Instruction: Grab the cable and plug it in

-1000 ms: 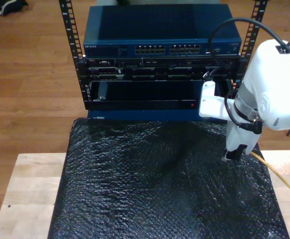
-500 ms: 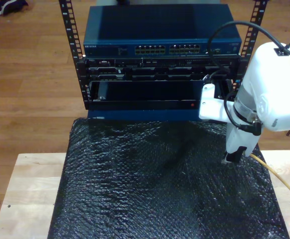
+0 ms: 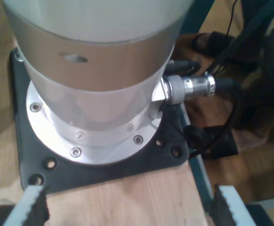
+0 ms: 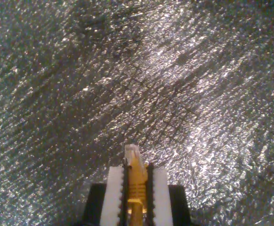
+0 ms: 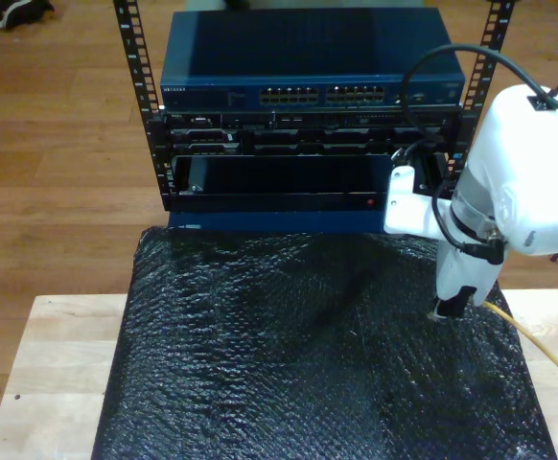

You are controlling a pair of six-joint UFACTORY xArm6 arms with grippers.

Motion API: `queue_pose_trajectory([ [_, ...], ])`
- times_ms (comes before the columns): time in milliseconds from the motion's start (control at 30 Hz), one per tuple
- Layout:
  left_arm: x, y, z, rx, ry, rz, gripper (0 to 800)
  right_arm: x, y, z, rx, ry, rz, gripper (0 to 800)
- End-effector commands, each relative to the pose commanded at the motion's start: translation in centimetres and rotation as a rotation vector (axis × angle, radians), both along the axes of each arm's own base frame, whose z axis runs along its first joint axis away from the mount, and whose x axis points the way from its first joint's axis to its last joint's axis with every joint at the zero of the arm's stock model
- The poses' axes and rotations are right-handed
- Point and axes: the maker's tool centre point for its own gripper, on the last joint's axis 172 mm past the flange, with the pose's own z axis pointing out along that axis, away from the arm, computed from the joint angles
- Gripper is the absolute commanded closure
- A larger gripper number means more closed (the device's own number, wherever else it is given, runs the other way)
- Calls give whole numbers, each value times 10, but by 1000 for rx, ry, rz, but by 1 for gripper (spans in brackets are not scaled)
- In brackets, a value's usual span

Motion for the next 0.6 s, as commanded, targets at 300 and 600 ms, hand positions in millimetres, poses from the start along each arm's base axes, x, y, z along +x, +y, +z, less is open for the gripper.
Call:
queue_pose_trajectory([
  [300, 7, 3, -23, 64, -105, -2, 0, -15, -1, -17, -5, 38, -4, 800],
  [600, 11, -1, -52, 96, -208, -73, 0, -24, -5, -43, -22, 101, -6, 800],
])
